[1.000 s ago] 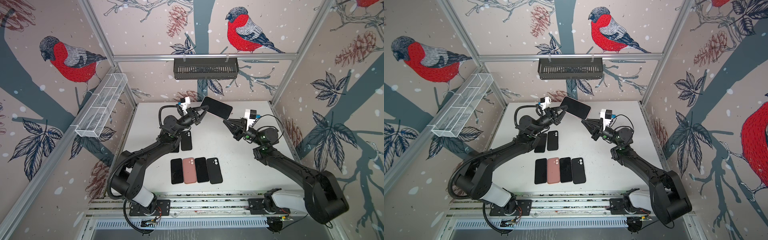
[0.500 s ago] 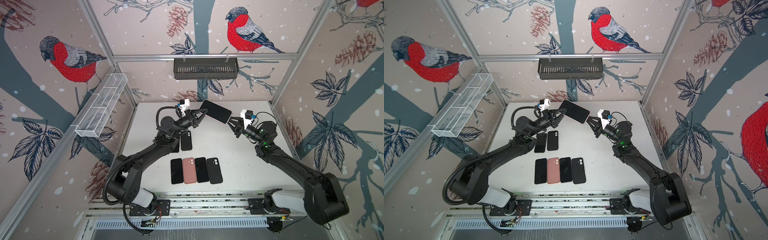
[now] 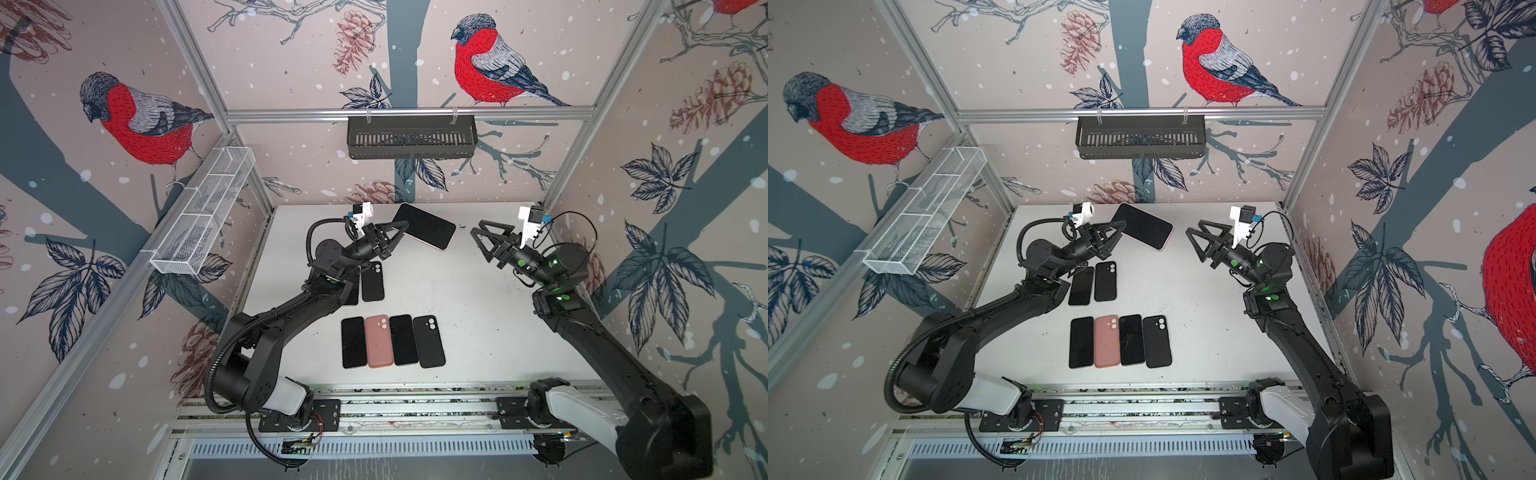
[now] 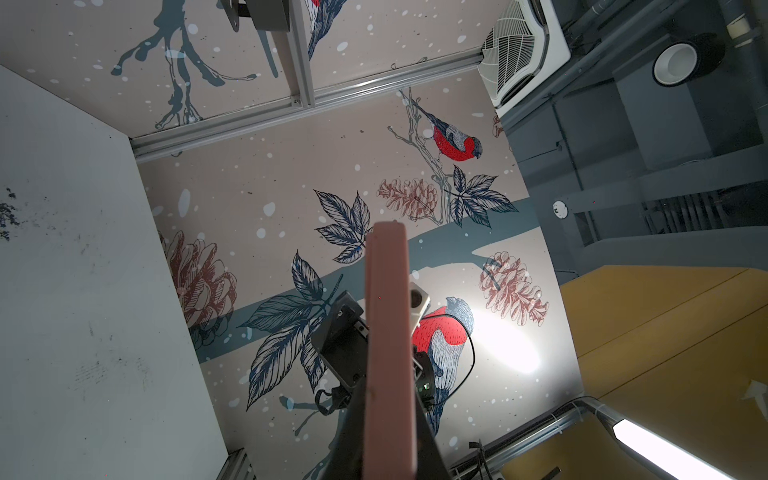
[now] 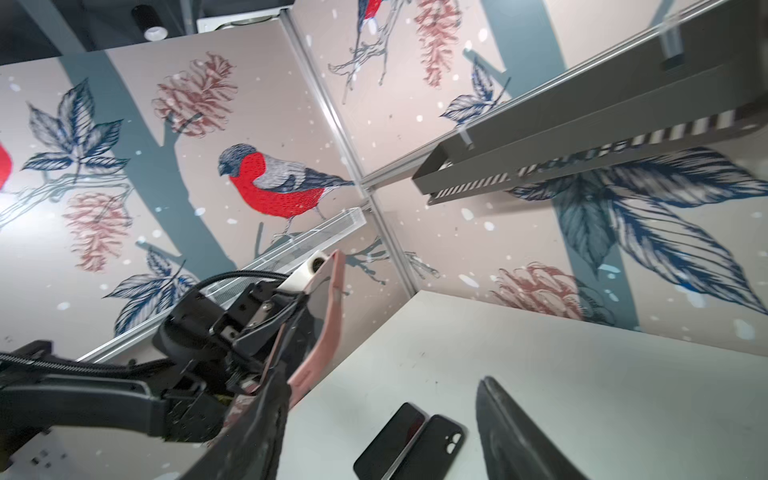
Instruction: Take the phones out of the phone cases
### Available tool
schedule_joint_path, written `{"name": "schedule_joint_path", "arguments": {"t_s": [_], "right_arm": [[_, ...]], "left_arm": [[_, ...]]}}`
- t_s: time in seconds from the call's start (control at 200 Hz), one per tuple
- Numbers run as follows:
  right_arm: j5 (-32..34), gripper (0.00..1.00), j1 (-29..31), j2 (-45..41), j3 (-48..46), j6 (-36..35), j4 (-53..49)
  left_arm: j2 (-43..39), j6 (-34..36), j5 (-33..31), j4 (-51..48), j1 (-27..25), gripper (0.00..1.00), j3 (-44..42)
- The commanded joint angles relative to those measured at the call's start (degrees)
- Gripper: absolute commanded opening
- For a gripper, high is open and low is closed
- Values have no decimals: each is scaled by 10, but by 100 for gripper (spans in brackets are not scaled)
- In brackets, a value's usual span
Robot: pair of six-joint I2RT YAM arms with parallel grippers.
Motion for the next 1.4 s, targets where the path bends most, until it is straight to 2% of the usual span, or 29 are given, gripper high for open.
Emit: {"name": "schedule_joint_path", "arguments": {"t_s": [0.0,0.09,0.16,0.295,0.68,0.856,1.261,1.391], "right_arm": [[-16,73,35,-7,-3,-29,-12],[-35,73,66,4,5,-40,-5],[-19,73,91,10,5,-67,-17],[-21,71,105,29,-9,-62,19],[-9,68,98,48,-9,-61,30],[-33,71,105,35,-26,-64,55],[-39,71,104,29,-30,-45,88],[-30,71,101,36,-21,-52,64]], "left_arm": [[-7,-13,-8,62,-1,0,-1],[-10,-13,-13,60,-2,0,-1],[-12,-13,-14,61,-5,0,0],[-15,-9,-17,54,-14,0,1],[-19,-3,-21,49,-30,0,2],[-21,2,-25,39,-30,0,3],[-19,10,-26,30,-30,0,3],[-18,8,-25,37,-31,0,5]]}}
